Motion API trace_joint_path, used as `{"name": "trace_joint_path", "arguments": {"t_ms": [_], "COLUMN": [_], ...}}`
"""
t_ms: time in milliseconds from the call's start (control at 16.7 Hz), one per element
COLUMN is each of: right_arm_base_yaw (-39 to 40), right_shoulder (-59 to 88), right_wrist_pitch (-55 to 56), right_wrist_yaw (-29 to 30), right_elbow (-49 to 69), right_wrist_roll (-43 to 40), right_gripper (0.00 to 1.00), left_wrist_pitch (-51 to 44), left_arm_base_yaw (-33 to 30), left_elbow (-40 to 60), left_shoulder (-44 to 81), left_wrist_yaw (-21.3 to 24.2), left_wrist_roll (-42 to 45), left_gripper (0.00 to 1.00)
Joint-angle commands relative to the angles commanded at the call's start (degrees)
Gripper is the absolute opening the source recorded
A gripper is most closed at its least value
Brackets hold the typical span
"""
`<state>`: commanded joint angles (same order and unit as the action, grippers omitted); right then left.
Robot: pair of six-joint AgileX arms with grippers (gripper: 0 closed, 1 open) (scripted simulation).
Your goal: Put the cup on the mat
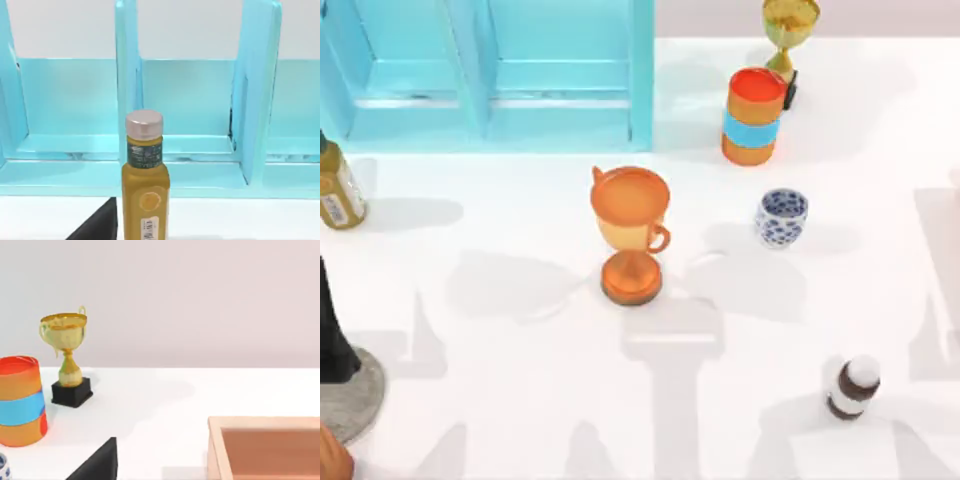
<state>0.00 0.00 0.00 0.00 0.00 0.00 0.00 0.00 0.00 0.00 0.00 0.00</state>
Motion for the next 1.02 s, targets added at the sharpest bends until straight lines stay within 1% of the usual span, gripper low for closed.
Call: {"name": "trace_joint_path", "arguments": {"t_ms": [120,240,360,480,720,1020], "right_arm_base_yaw": [0.0,0.0,0.0,0.0,0.0,0.0], "right_shoulder": [0.0,0.0,0.0,0.0,0.0,0.0], "right_wrist_pitch": [0.0,0.0,0.0,0.0,0.0,0.0], "right_wrist_yaw": [0.0,0.0,0.0,0.0,0.0,0.0], "right_elbow": [0.0,0.0,0.0,0.0,0.0,0.0], "right_wrist_roll": [0.0,0.0,0.0,0.0,0.0,0.0], "right_gripper": [1.0,1.0,1.0,1.0,1.0,1.0], "left_wrist_pitch": [0.0,-1.38,-4.65,-9.61,-23.06,-42.44], "left_arm_base_yaw": [0.0,-1.45,-4.69,-9.25,-20.27,-32.85], "left_elbow": [0.0,1.67,5.66,11.89,29.7,58.59], "left_shoulder": [0.0,1.66,5.62,11.8,31.07,65.78], "left_wrist_yaw": [0.0,0.36,1.29,2.82,7.61,15.84], "left_wrist_roll": [0.0,1.61,5.26,10.39,22.15,35.34], "left_gripper": [1.0,1.0,1.0,1.0,1.0,1.0]}}
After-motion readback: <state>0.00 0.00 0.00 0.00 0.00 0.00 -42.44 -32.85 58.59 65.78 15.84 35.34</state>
